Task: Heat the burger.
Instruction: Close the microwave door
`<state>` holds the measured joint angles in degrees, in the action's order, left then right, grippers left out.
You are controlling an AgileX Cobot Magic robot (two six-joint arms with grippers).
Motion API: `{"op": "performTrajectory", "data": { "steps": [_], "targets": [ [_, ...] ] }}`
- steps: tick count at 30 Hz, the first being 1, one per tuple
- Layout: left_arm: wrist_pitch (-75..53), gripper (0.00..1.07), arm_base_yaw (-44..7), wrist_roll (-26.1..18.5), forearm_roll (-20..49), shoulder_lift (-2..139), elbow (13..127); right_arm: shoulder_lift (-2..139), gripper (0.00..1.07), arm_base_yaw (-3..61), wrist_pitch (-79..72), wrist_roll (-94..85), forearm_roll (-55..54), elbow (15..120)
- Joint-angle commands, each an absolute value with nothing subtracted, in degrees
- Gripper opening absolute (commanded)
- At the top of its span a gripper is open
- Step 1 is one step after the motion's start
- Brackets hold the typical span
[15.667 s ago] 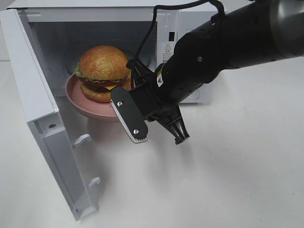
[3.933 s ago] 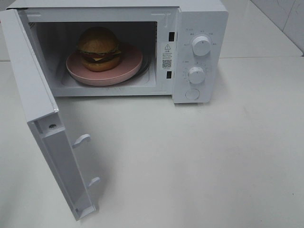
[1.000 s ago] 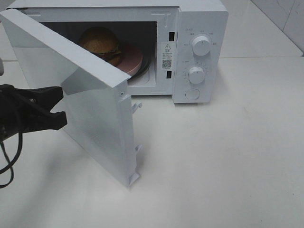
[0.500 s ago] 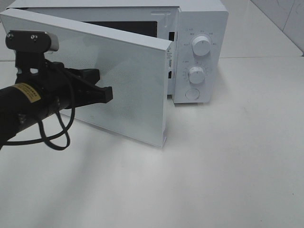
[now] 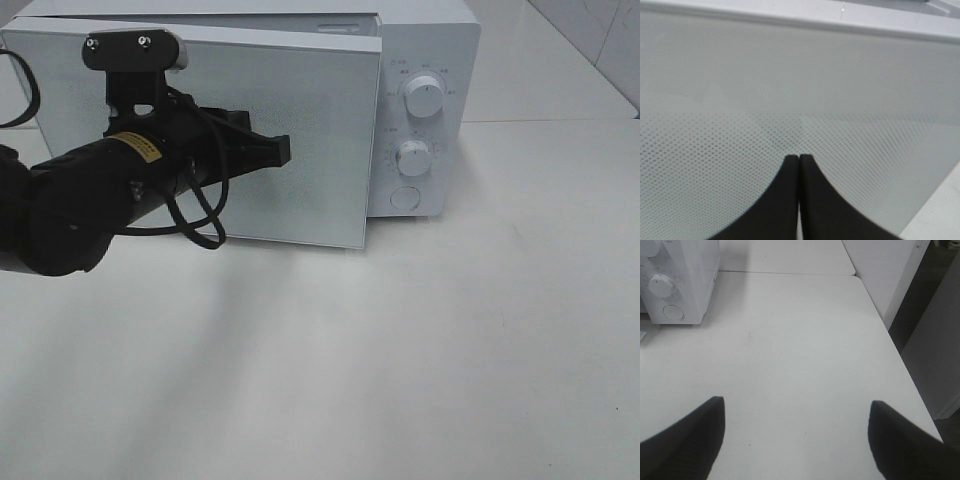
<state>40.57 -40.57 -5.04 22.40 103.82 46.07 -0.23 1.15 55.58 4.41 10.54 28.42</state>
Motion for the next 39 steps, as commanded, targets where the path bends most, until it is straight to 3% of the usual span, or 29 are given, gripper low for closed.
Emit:
{"op": "performTrajectory", "data": {
  "steps": [1, 9, 14, 31, 39],
  "targets": [
    [40.1, 0.0, -41.0, -5.3, 23.4, 104.7, 47.9, -1.7, 0.74, 0.8, 54.8, 3.7, 10.4, 28.2],
    [40.0, 0.0, -41.0, -8.4, 26.6, 109.1, 53.9, -1.7, 0.74, 0.8, 54.8, 3.7, 10.4, 28.2],
    [39.7, 0.0, -41.0, -12.9, 30.9, 112.0, 58.6, -1.7, 0.74, 0.8, 54.8, 3.7, 10.4, 28.2],
    [39.1, 0.0, -39.4, -13.8, 31.7, 115.8, 65.1, -1.7, 0.74, 0.8, 54.8, 3.7, 10.4, 28.2],
    [26.9, 0.0, -40.8, -15.5, 31.2, 113.1, 64.9, -1.7, 0.74, 0.8, 54.8, 3.7, 10.4, 28.2]
  ]
}}
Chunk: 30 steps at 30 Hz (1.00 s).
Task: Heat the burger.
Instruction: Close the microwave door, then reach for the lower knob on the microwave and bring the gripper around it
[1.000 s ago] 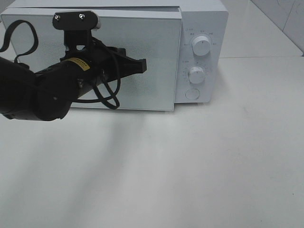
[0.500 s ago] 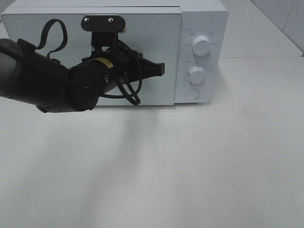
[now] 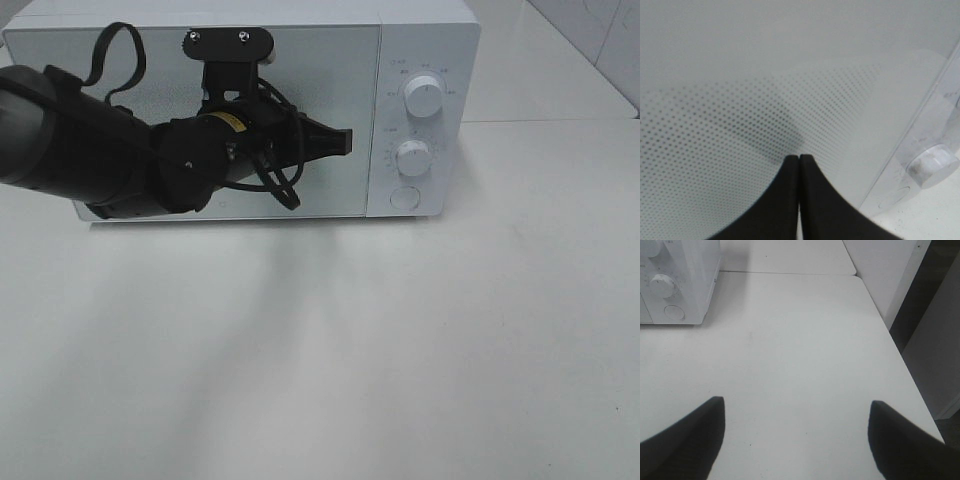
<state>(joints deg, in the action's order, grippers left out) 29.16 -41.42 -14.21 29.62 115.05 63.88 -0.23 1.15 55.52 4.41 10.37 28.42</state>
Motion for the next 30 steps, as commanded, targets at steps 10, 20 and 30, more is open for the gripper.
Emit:
{"op": "performTrajectory", "data": {
  "steps": [10, 20, 30],
  "targets": [
    [0.7, 0.3, -41.0, -16.6, 31.3, 105.7, 64.9, -1.7, 0.74, 0.8, 54.8, 3.7, 10.4, 28.2],
    [-22.9, 0.84, -40.7, -14.3, 30.4, 99.9, 64.9, -1.7, 0.74, 0.8, 54.8, 3.7, 10.4, 28.2],
    [-39.5, 0.84, -40.6, -3.2, 15.7, 93.9, 64.9, -1.7, 0.74, 0.8, 54.8, 3.7, 10.4, 28.2]
  ]
}}
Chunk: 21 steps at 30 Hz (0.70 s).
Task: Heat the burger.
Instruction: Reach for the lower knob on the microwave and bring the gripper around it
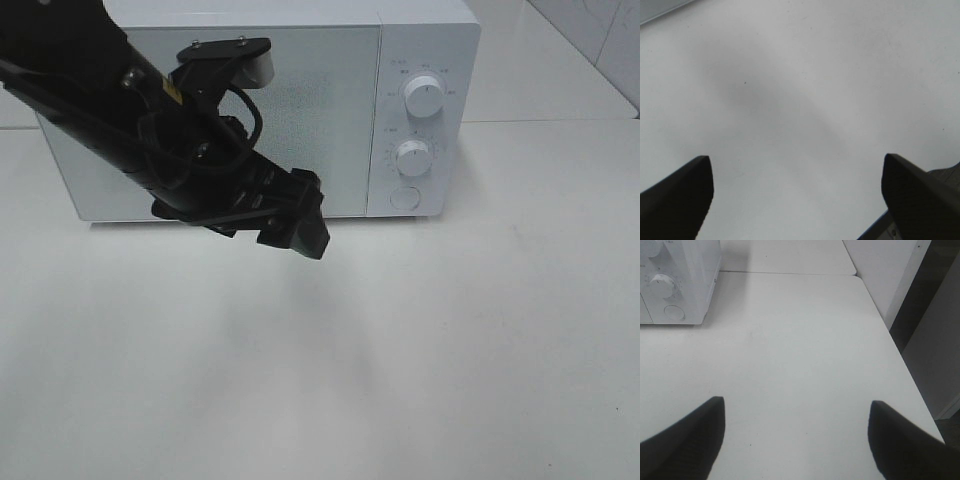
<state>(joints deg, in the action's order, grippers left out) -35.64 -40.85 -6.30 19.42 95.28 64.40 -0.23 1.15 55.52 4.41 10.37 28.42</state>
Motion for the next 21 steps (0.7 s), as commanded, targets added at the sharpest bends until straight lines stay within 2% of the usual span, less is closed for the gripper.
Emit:
{"op": "performTrajectory", "data": {
  "steps": [1, 6, 15, 21],
  "targets": [
    [-39.5, 0.84, -40.6, -3.2, 15.7, 93.9, 64.9, -1.7, 0.74, 0.8, 54.8, 3.7, 10.4, 28.2],
    [-46.8, 0.84, -40.6, 1.7, 9.7, 92.8, 64.9, -1.7, 0.74, 0.8, 54.8, 3.7, 10.4, 28.2],
    [-55.0, 0.84, -40.6, 1.5, 4.7, 92.8, 64.9, -1.7, 0.74, 0.8, 54.8, 3.7, 10.4, 28.2],
    [-57.8, 0.84, -40.1, 4.7, 1.0, 91.5, 64.9, -1.7, 0.74, 0.8, 54.8, 3.7, 10.4, 28.2]
  ]
}}
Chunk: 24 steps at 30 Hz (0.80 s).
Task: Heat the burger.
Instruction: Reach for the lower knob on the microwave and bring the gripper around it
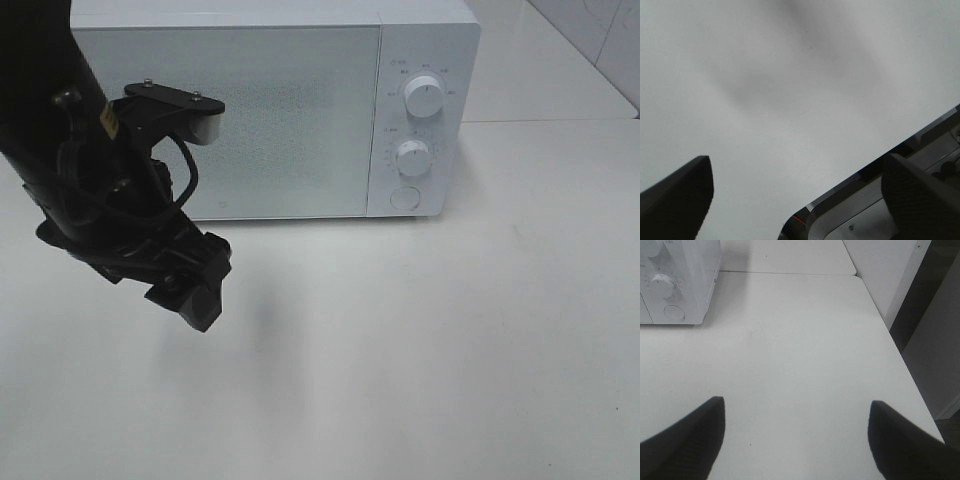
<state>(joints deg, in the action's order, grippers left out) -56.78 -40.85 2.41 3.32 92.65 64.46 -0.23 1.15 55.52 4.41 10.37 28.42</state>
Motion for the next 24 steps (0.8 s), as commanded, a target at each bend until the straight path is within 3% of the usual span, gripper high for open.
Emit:
{"op": "performTrajectory", "data": {
  "steps": [1, 6, 7, 9, 10, 14, 15, 17, 19, 24],
  "targets": [
    [-58.0, 0.84, -38.4, 6.3, 0.0, 90.7, 64.8, -1.7, 0.74, 0.8, 54.8, 3.7, 10.4, 28.2],
    [-58.6, 0.84, -32.6, 5.6, 2.0, 88.2, 62.7, -1.7, 0.74, 0.8, 54.8, 3.7, 10.4, 28.2],
    [-58.3, 0.84, -29.0, 3.7, 3.3, 86.2, 61.1, -1.7, 0.74, 0.8, 54.8, 3.7, 10.4, 28.2],
    [-58.2, 0.84, -27.4, 2.9, 4.1, 85.4, 60.3, -1.7, 0.74, 0.8, 54.8, 3.7, 10.4, 28.2],
    [-57.8, 0.84, -23.4, 1.1, 6.1, 83.2, 58.2, -1.7, 0.74, 0.8, 54.8, 3.7, 10.4, 28.2],
    [-57.8, 0.84, -17.7, -0.9, 8.1, 79.9, 55.2, -1.7, 0.74, 0.8, 54.8, 3.7, 10.4, 28.2],
    [-57.8, 0.84, -13.7, -1.8, 8.4, 77.5, 53.2, -1.7, 0.74, 0.8, 54.8, 3.7, 10.4, 28.2],
    [-57.8, 0.84, -12.1, -1.8, 8.3, 76.4, 52.4, -1.7, 0.74, 0.8, 54.8, 3.7, 10.4, 28.2],
    [-58.8, 0.84, -5.1, -2.1, 8.3, 71.3, 48.5, -1.7, 0.74, 0.8, 54.8, 3.7, 10.4, 28.2],
    [-59.7, 0.84, -0.4, -1.3, 8.4, 65.0, 45.3, -1.7, 0.74, 0.8, 54.8, 3.7, 10.4, 28.2]
  ]
}}
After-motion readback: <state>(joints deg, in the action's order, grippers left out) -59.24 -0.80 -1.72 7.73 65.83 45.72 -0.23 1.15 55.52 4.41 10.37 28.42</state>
